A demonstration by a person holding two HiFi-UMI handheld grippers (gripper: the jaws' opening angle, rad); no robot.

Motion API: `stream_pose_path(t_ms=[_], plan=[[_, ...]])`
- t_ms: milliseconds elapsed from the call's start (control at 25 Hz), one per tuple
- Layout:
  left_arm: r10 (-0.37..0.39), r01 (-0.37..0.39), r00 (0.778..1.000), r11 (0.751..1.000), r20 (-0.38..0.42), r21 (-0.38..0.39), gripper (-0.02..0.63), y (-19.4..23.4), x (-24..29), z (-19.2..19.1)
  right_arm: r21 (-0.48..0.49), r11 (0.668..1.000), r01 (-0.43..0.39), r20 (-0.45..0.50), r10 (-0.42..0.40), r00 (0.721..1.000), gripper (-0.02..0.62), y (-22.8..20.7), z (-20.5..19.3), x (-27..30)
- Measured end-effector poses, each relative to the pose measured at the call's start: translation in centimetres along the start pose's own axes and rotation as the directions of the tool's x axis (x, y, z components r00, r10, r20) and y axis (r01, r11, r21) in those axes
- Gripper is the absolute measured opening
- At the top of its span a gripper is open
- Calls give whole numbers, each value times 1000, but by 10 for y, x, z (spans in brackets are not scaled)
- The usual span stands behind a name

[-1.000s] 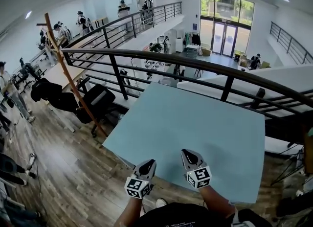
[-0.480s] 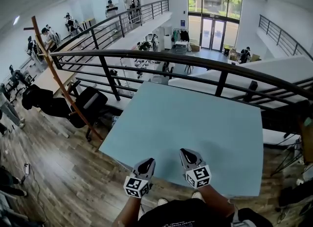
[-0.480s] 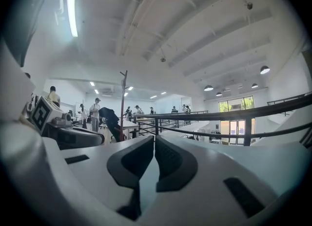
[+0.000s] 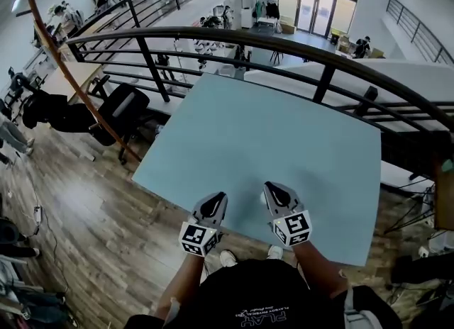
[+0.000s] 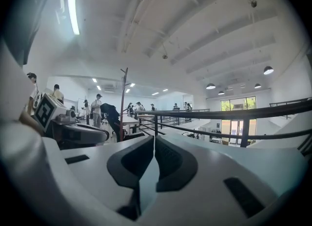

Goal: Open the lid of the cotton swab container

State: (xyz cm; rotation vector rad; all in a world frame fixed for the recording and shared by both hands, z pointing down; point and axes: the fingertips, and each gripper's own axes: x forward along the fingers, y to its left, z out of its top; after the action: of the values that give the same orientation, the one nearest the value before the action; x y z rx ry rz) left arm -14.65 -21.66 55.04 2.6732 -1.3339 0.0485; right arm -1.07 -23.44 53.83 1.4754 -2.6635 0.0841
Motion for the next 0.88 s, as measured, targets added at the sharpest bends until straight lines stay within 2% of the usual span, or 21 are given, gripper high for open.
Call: stream_pose_path(t_ms=[240,440,640,880], plan=[[0,-2,999,999,-46,-49,37,-29,12,-26,-13,1000,0,-80,-1,997,21,-23,-33,-22],[30,-34,997,998,-69,-58,37,-25,15,-40,0,1000,-22,-125,22,992,21,-18,-57,-19],[23,-37,991,993,-132,-109,37,-38,23,-50,10,1000,-19,-174,20,985,21,-22,-79,-26],[22,-40,989,992,-149,-119,37,-40,28,-70,49,999,-18,-204,28,979,23,-23,-104,-29]])
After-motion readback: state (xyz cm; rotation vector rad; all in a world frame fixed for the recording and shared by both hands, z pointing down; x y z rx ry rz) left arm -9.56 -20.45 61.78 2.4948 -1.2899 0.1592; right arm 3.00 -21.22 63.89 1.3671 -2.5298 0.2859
